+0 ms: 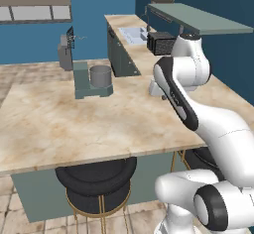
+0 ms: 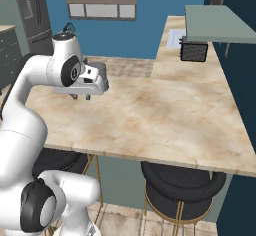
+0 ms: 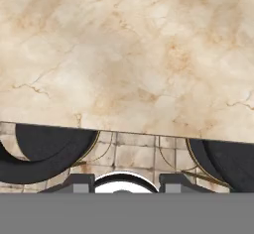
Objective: Close the stand mixer head.
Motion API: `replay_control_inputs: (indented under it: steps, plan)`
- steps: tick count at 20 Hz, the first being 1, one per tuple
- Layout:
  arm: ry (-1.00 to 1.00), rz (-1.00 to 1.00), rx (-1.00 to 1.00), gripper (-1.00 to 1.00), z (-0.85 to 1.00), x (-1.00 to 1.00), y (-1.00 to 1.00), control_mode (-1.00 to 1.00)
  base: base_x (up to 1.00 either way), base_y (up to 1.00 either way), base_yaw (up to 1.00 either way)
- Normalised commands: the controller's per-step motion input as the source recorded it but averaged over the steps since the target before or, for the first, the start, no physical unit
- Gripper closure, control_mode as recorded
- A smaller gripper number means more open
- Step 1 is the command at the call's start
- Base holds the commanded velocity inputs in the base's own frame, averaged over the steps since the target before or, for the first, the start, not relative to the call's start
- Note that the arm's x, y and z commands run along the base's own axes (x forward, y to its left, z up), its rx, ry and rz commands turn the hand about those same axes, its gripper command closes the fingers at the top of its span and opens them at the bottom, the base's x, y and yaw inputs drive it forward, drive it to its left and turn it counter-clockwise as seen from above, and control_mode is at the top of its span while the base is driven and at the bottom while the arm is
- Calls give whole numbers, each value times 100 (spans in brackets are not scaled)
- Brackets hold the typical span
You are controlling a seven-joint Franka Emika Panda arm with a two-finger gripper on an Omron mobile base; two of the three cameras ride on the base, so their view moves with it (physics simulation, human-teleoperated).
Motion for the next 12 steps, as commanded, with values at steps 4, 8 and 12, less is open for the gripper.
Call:
replay_control_inputs:
  steps: [4, 8, 12]
  plan:
    - [-2, -2, 0, -100, 0, -29, 0, -100, 0, 0, 0]
    - [-3, -9, 4, -100, 0, -98, -3, -100, 0, 0, 0]
    - [-1, -6, 11, -100, 0, -100, -20, -100, 0, 0, 0]
